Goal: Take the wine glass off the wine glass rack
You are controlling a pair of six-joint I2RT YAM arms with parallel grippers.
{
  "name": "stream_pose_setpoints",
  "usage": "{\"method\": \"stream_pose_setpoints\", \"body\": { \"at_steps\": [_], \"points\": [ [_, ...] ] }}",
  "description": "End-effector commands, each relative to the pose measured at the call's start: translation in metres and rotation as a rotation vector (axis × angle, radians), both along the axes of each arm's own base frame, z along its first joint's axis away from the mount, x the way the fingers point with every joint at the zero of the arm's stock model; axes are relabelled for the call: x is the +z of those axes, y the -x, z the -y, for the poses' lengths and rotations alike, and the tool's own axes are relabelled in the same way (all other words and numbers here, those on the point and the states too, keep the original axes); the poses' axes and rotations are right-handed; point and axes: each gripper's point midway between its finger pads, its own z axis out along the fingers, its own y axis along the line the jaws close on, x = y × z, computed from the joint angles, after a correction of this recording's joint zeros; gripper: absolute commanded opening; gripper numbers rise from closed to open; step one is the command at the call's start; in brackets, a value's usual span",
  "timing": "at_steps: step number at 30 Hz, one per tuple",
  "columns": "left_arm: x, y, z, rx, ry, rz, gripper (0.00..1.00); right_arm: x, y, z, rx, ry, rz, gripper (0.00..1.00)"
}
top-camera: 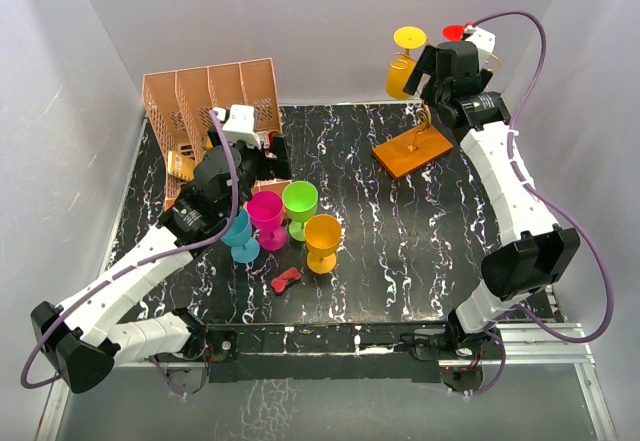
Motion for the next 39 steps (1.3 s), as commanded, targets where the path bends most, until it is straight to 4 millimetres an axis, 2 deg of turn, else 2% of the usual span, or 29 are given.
{"method": "stream_pose_setpoints", "body": {
  "at_steps": [1, 13, 18, 30, 35, 39],
  "points": [
    [0.002, -0.003, 0.001, -0.023, 0.051, -0.015, 0.97, 0.028, 0.007, 0.028, -0.102, 0.083, 0.054, 0.98],
    [-0.002, -0.008, 0.0, -0.035, 0.078, -0.037, 0.97, 0.033, 0.034, 0.053, -0.146, 0.113, 0.053, 1.0],
    [-0.001, -0.009, 0.0, -0.037, 0.082, -0.037, 0.97, 0.028, 0.046, 0.064, -0.159, 0.13, 0.038, 1.0],
    [-0.005, -0.01, 0.003, -0.041, 0.076, -0.051, 0.97, 0.029, 0.077, 0.109, -0.235, 0.177, 0.024, 1.0],
    [-0.005, -0.01, 0.003, -0.042, 0.077, -0.053, 0.97, 0.031, 0.089, 0.112, -0.235, 0.176, 0.034, 1.0],
    [-0.006, -0.01, 0.004, -0.043, 0.079, -0.055, 0.97, 0.037, 0.095, 0.103, -0.177, 0.153, 0.048, 1.0]
  ]
}}
